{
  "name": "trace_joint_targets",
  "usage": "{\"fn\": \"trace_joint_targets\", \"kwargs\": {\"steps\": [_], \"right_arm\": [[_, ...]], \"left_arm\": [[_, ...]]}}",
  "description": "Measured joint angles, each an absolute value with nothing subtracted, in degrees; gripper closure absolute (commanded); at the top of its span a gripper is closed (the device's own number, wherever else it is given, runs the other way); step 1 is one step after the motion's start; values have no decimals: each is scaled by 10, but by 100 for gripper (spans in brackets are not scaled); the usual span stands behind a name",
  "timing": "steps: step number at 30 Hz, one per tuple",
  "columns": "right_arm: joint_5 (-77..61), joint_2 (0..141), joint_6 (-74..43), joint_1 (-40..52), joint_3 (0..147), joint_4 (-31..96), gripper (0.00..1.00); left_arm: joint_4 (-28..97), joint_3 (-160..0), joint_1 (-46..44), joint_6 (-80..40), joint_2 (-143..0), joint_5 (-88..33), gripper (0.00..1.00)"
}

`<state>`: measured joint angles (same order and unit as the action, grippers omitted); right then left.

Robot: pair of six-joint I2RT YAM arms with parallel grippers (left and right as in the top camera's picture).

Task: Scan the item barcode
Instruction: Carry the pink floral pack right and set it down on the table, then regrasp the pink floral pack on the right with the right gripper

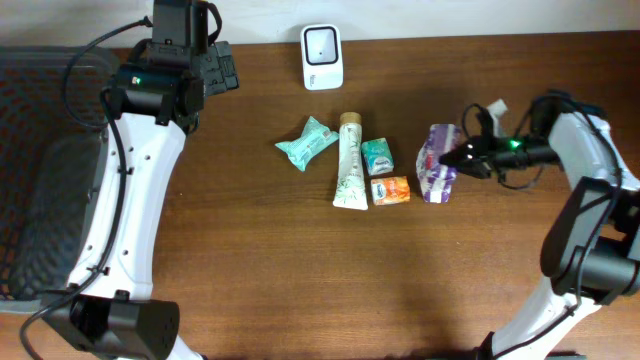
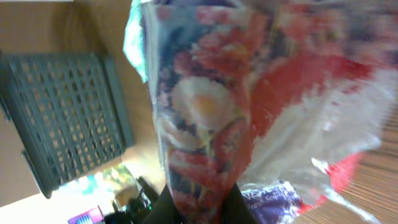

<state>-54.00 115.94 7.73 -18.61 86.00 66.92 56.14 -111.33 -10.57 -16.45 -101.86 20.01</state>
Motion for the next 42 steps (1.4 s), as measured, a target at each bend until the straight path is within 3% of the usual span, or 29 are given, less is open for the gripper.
{"fn": "trace_joint_targets", "kwargs": {"steps": [1, 4, 5, 10, 15, 20, 24, 30, 35, 37, 40, 42], "right_arm": [[-530, 1159, 75, -206, 861, 678, 81], [-431, 1163, 70, -296, 926, 775, 43], [-401, 1163, 74, -312, 952, 793, 35], [-262, 1162, 72, -321, 994, 809, 16], [-131, 1162, 12, -321, 994, 745, 19], [-109, 1162, -11, -321, 964, 692, 20], [-220, 1162, 1, -319, 863, 655, 23], [-506, 1162, 4, -219, 854, 655, 13], [-396, 1162, -48, -210, 933, 677, 9], [-340, 1162, -56, -240, 960, 664, 25], [-307, 1162, -34, -287, 963, 606, 29], [-302, 1162, 11, -293, 963, 581, 39]], "left_arm": [[562, -1113, -106, -164, -1019, 200, 1], [562, -1113, -106, -164, -1019, 200, 1], [561, -1113, -106, -164, -1019, 200, 1], [562, -1113, -106, -164, -1019, 200, 1], [562, -1113, -106, -164, -1019, 200, 1], [561, -1113, -106, -164, -1019, 200, 1], [561, -1113, -106, -164, -1019, 200, 1], [561, -1113, -106, -164, -1019, 200, 1], [562, -1113, -106, -164, -1019, 200, 1], [561, -1113, -106, -164, -1019, 200, 1], [561, -1113, -106, -164, -1019, 200, 1], [562, -1113, -106, -164, -1019, 200, 1]]}}
